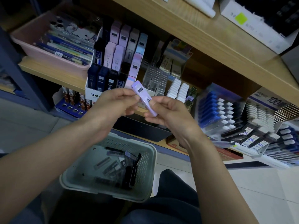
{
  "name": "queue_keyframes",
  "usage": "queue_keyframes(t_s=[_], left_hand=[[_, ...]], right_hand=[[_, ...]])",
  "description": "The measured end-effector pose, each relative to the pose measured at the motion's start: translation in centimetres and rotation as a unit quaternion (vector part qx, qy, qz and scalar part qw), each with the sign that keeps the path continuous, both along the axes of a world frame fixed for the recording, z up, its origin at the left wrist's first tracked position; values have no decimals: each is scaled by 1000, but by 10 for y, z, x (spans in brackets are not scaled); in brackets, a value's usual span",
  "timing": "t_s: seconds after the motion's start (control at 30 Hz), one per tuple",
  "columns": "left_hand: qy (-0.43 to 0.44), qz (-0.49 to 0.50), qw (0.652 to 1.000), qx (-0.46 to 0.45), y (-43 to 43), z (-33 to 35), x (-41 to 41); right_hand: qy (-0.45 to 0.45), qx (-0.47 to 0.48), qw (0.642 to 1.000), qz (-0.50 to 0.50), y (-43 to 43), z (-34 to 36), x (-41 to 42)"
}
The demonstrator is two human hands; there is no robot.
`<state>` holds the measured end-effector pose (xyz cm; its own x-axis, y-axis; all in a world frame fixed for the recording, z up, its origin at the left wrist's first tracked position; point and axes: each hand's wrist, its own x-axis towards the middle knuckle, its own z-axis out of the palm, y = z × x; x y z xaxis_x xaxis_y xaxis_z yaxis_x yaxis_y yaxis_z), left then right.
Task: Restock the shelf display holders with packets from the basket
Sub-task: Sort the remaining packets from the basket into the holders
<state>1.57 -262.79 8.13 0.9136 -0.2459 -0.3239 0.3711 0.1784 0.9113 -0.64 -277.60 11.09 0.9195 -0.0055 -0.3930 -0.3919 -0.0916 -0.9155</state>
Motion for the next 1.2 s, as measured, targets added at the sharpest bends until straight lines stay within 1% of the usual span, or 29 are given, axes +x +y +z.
queue_keyframes(t_s=[0.07, 0.1, 0.17, 0.23, 0.33, 0.43, 0.47, 0.53, 0.63, 0.7, 0.77, 0.8, 0.9, 1.0, 1.07, 1.2], left_hand=[[-4, 7, 1000, -13, 5, 0, 0], [-24, 11, 1000, 1, 8, 0, 0], [-106, 10, 992, 74, 15, -2, 1], [-190, -8, 972, 140, 24, -2, 3], [-244, -32, 953, 178, 35, -3, 7], [-276, -24, 938, 208, 46, -4, 11], [-289, -18, 932, 219, 49, -5, 12], [-326, 4, 908, 264, 53, -10, 17], [-369, 26, 865, 339, 63, -22, 31], [-404, 12, 829, 386, 69, -30, 42], [-434, -16, 794, 426, 71, -36, 49], [-442, -30, 781, 440, 71, -38, 52], [-455, -57, 759, 463, 72, -43, 55], [-465, -65, 752, 464, 72, -46, 56], [-467, -60, 753, 459, 72, -47, 57], [-473, -56, 758, 446, 73, -48, 58]], right_hand=[[-8, -34, 999, 33, 6, -1, 1], [-15, -55, 997, 48, 9, -2, 1], [-55, -111, 990, 72, 16, -6, 3], [-129, -169, 974, 83, 23, -9, 5], [-206, -188, 956, 90, 35, -7, 8], [-232, -191, 950, 88, 45, -7, 12], [-240, -199, 947, 81, 47, -8, 14], [-274, -215, 936, 49, 52, -9, 18], [-336, -229, 912, -54, 55, -7, 27], [-362, -248, 892, -106, 54, -6, 34], [-370, -274, 881, -112, 52, -7, 40], [-366, -281, 881, -100, 51, -8, 42], [-332, -304, 893, -24, 45, -12, 48], [-309, -355, 881, 46, 41, -20, 51], [-313, -382, 867, 57, 41, -25, 53], [-339, -408, 844, 77, 49, -35, 57]])
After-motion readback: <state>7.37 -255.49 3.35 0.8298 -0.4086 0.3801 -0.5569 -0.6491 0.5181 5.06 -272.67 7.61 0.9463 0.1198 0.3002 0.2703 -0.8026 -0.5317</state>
